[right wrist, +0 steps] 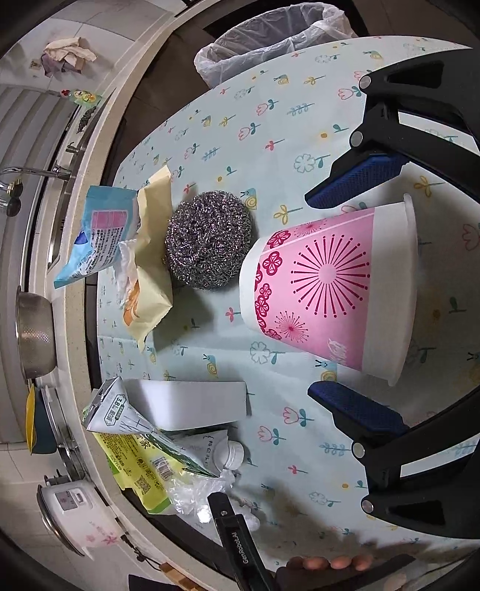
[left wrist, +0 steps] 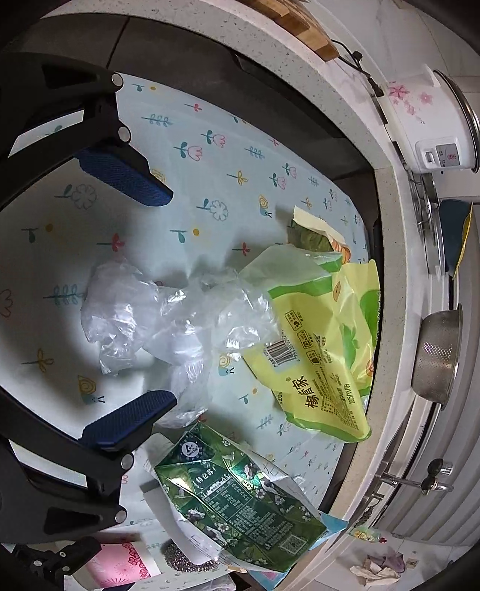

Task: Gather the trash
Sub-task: 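Grasp the clear plastic bag with the left tool while the right tool grasps the pink cup, then carry the clear bag and pink cup over the bin and release both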

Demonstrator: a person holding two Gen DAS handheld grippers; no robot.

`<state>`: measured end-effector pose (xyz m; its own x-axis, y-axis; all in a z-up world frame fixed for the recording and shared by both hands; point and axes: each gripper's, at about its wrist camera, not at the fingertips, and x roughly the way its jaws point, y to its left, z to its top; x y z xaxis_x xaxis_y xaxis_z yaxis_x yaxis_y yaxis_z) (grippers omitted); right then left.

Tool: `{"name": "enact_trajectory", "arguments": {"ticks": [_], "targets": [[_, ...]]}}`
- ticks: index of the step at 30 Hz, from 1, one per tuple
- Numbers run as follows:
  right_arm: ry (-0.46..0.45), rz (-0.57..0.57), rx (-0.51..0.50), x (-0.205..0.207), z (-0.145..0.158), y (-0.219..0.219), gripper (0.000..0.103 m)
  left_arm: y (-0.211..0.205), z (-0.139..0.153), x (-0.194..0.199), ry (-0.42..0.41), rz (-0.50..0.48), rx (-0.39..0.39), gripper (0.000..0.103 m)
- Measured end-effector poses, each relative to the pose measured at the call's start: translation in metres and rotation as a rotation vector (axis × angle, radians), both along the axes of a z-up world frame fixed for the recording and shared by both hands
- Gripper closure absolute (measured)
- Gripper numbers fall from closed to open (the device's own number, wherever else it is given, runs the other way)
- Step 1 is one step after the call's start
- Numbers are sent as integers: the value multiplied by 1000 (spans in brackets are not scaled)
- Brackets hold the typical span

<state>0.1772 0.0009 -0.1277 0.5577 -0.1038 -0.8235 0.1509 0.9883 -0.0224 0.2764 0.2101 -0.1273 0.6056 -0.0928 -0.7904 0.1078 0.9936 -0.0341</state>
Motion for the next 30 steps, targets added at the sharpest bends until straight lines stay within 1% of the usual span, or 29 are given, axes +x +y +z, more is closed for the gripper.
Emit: {"name": "enact_trajectory", "arguments": {"ticks": [1,2,4,5,6,7,8,9,13,18,23,30], "targets": [[-2,-2,9,0,0,-1,14,-1,0,0,-3,-5,-3,9],[-3,-4,18,0,0,-2,18,-2,0,0,-7,-7,-6,12],[3,-6,32,0,-1,-5,25,-3,0,0,3,-24,-24,27],[5,-7,39,0,-1,-6,30,-4,-1,0,15,-30,-32,32],[5,-9,48,-1,-1,-7,33,-4,-2,0,24,-34,-38,42],[2,-12,56,-2,0,-8,33,-5,-2,0,30,-36,-39,52],[-2,-15,64,-3,1,-9,34,-5,-2,-1,33,-37,-38,57],[-7,-17,69,-5,2,-10,34,-6,-2,-3,34,-38,-40,66],[-26,-21,81,-11,8,-14,35,-7,5,-13,20,-36,-50,70],[-61,-27,88,-21,20,-20,35,-13,21,-32,-8,-46,-65,71],[-105,-36,89,-33,40,-30,35,-24,44,-53,-41,-66,-88,71],[-175,-63,89,-54,68,-51,35,-60,79,-86,-98,-137,-110,71]]}}
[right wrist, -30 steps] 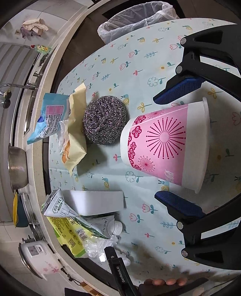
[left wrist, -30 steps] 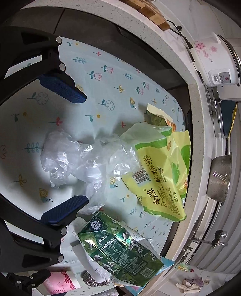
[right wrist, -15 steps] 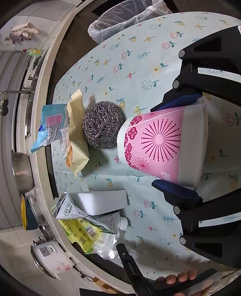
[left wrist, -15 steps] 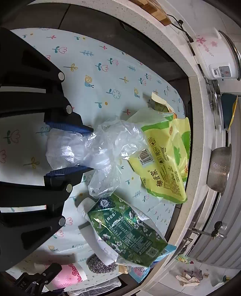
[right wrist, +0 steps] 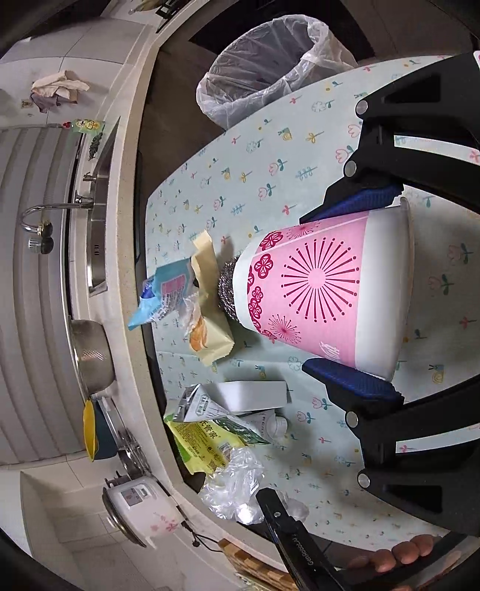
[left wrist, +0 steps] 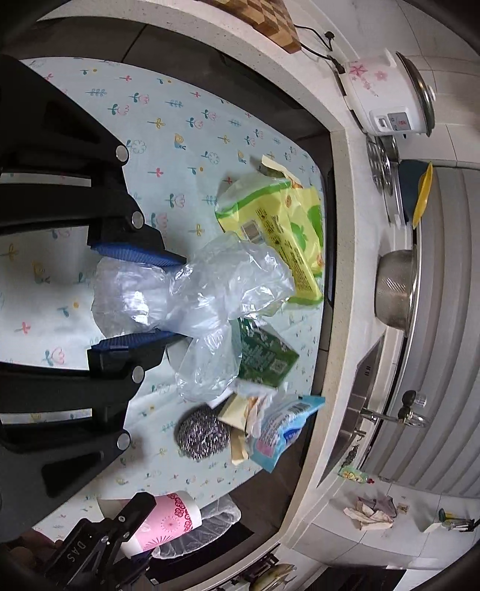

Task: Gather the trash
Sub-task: 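Carry the clear bag and pink cup over the bin and release both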

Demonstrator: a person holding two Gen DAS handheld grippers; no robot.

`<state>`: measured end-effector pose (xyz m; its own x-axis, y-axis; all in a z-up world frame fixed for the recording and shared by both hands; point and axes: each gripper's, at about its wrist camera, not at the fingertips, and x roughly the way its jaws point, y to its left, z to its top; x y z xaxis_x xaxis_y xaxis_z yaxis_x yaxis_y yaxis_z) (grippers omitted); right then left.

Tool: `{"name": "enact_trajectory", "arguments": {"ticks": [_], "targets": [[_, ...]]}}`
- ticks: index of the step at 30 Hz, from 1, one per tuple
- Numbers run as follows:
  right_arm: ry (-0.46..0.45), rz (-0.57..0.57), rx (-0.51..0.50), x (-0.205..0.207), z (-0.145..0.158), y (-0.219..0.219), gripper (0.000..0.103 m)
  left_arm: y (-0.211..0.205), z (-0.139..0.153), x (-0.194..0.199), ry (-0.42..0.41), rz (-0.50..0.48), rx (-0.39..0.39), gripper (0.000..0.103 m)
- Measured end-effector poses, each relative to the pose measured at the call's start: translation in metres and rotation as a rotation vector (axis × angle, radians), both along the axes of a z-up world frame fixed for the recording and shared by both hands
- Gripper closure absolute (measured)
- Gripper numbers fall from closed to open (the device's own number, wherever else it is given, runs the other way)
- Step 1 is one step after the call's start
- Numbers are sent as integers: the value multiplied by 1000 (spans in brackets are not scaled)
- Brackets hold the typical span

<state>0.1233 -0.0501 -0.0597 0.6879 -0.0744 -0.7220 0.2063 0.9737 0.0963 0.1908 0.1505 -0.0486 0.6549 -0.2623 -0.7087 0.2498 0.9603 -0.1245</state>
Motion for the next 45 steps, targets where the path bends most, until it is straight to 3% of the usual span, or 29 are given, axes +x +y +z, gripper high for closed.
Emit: {"name": "enact_trajectory", "arguments": {"ticks": [17,31,45], "targets": [[-109,-135,1,-62,35,-99,35,-141,42,-53,-68,-207,5,71],[-131,-251,16,-95,36,-178,35,-226,43,-71,-71,-325,28,71],[-138,-342,16,-103,32,-242,35,-307,39,-73,-64,-423,39,71]]}}
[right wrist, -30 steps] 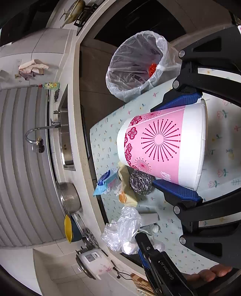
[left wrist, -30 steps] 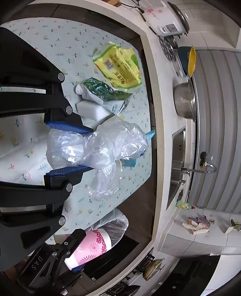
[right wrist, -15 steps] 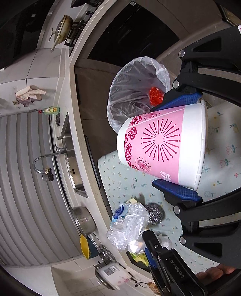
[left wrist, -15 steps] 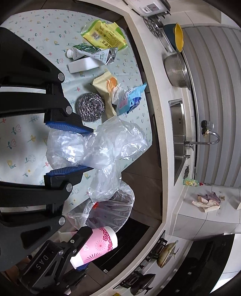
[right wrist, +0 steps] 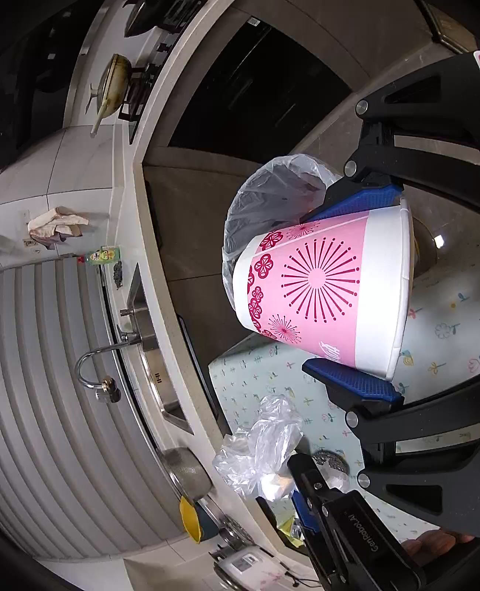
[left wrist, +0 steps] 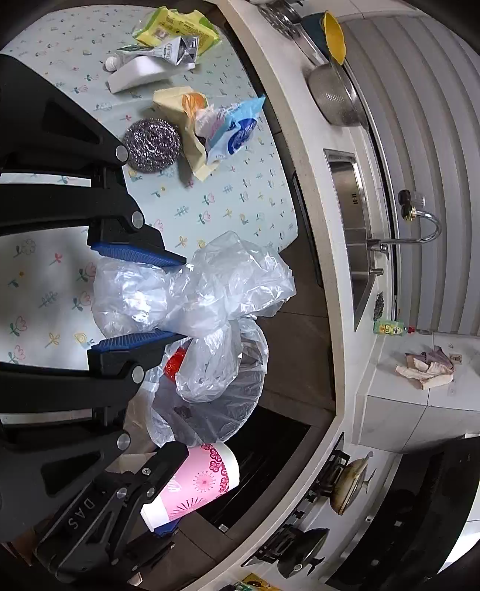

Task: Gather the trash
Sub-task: 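Carry the clear bag and pink cup over the bin and release both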

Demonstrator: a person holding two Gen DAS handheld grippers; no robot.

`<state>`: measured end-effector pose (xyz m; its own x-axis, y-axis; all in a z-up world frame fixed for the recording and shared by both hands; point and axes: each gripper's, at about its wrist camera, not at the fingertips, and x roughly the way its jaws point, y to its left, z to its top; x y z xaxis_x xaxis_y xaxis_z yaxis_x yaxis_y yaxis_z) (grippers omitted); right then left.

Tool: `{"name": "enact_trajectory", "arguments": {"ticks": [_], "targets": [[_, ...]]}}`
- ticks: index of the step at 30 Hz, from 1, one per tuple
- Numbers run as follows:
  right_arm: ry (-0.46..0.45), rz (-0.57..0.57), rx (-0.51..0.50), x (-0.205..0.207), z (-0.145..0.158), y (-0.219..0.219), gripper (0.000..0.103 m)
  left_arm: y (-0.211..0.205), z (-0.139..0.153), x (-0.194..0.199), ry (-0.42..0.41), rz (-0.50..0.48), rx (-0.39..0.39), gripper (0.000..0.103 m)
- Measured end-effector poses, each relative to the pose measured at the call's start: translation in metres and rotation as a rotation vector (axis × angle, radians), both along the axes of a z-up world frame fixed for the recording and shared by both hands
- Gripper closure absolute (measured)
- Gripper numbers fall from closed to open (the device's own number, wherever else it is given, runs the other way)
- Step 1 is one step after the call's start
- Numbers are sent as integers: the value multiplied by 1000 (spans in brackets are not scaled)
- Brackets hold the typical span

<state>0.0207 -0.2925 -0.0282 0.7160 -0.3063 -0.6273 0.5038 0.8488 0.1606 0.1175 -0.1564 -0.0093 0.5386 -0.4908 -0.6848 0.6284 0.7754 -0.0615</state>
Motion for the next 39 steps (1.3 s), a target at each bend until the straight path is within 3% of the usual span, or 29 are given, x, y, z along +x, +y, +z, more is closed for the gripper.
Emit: {"name": "enact_trajectory", "arguments": {"ticks": [24,30,34,39], "targets": [[47,-87,18,27,-33,-81,33,-111,-30,31,50,-126,26,69],[34,-109,41,34,-37,-97,31,-117,-35,44,49,-88,20,45],[15,-133,28,34,-32,-104,22,-112,-31,51,31,-56,-2,26],[0,-135,16,32,-25,-104,20,-109,-25,52,2,-49,-8,20]]}}
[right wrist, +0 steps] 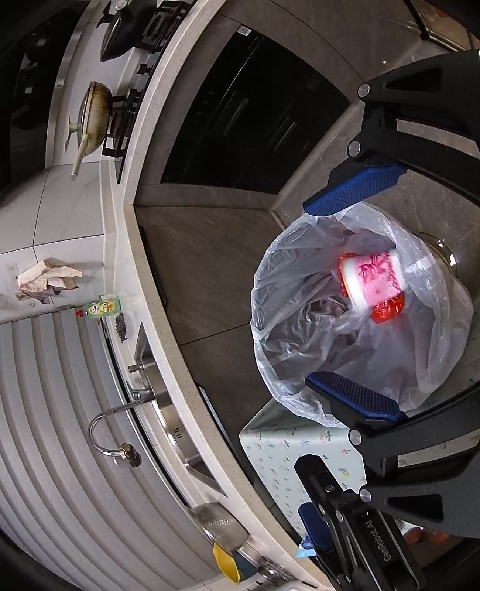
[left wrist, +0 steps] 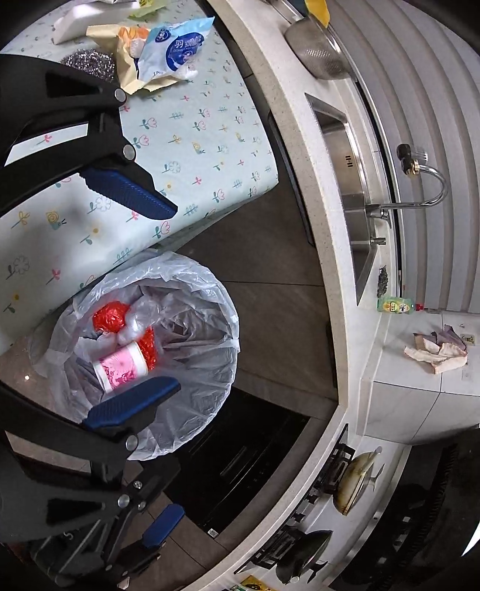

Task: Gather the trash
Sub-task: 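Carry the clear bag and pink cup over the bin and release both, then move both open tools back over the table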

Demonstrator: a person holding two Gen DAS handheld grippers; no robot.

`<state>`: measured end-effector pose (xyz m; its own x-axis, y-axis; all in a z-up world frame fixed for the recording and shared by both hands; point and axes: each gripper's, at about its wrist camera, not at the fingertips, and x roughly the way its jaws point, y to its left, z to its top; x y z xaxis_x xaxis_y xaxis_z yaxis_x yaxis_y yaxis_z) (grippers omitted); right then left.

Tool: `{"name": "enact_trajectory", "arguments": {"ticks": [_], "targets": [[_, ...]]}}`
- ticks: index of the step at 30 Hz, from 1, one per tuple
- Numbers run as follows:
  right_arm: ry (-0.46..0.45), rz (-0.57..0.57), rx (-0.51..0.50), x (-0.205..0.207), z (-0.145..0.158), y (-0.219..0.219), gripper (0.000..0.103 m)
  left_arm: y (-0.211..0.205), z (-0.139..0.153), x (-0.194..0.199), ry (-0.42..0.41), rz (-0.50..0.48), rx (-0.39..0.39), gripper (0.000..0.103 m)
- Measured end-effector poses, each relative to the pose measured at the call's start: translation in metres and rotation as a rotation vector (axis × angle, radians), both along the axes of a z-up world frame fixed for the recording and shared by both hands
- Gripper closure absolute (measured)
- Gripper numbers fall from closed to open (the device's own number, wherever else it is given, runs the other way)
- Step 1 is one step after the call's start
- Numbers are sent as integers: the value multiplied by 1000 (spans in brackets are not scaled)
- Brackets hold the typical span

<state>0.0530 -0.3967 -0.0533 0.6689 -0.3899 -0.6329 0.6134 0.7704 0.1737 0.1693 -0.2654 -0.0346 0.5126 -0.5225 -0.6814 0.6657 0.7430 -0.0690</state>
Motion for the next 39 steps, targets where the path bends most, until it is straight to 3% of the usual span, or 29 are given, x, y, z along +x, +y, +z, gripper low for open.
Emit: {"name": "enact_trajectory", "arguments": {"ticks": [17,24,39], "targets": [[-41,54,-66,-14,36,48,18,55,32,-16,-55,69,-38,17],[-50,106,-78,-11,47,82,18,99,45,-22,-91,132,-44,13],[-47,267,-99,18,57,175,18,223,43,4,-60,345,-46,8]]}}
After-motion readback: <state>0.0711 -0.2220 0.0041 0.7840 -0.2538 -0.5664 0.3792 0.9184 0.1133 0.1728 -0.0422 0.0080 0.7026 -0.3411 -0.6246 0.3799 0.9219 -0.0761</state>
